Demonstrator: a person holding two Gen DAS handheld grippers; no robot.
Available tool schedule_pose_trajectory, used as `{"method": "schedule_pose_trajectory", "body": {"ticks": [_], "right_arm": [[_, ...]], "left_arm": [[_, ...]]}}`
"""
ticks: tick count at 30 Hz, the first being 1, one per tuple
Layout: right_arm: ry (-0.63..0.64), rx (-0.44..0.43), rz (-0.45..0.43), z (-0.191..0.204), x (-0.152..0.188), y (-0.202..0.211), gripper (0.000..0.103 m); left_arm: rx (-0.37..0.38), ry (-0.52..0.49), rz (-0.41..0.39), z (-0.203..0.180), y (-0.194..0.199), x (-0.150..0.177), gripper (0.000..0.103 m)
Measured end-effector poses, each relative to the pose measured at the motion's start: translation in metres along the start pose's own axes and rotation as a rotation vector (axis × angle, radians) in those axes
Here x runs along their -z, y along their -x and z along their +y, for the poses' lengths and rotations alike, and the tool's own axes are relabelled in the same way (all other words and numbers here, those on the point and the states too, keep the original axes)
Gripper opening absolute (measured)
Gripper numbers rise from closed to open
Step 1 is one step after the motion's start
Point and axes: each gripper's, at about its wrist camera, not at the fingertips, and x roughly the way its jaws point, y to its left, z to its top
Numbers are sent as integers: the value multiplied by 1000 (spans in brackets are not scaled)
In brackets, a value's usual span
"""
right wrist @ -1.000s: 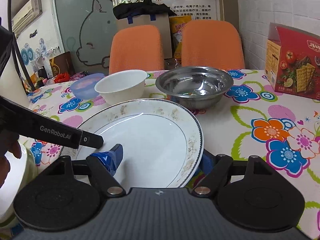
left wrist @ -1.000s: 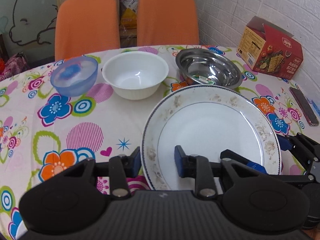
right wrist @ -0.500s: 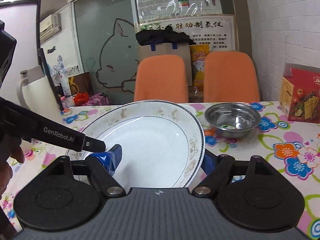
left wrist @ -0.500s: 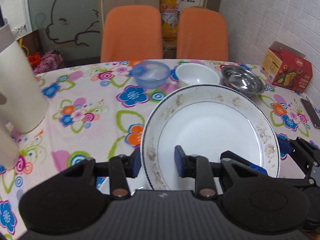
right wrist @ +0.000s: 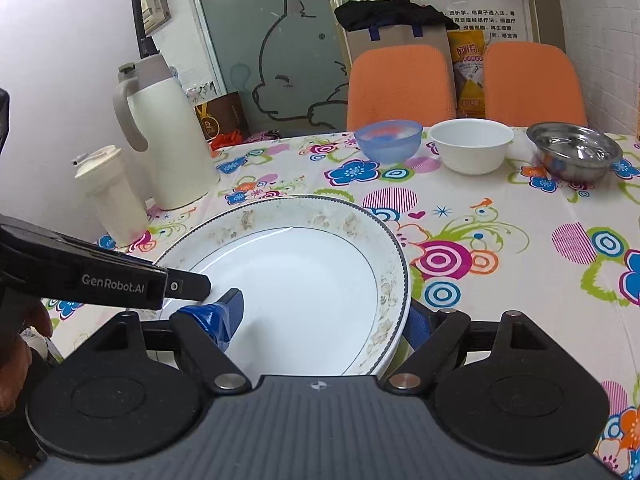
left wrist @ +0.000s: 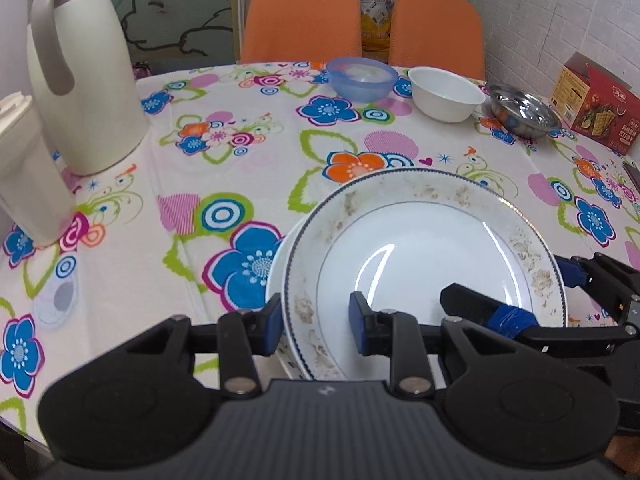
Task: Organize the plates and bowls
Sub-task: 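Lift the gold-rimmed plate with the left tool onto the plate stack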
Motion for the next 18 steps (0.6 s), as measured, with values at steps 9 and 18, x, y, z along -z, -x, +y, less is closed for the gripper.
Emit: {"method": "schedule_pose_trajectory", "body": {"ticks": [9, 18], "right_arm": [[55, 30, 23, -3, 9, -13, 70], [-31, 22, -59, -29, -6, 6, 68]], "left_arm": [[33, 42, -24, 7, 0, 1, 41], [28, 51, -140, 11, 36, -9, 72]]}}
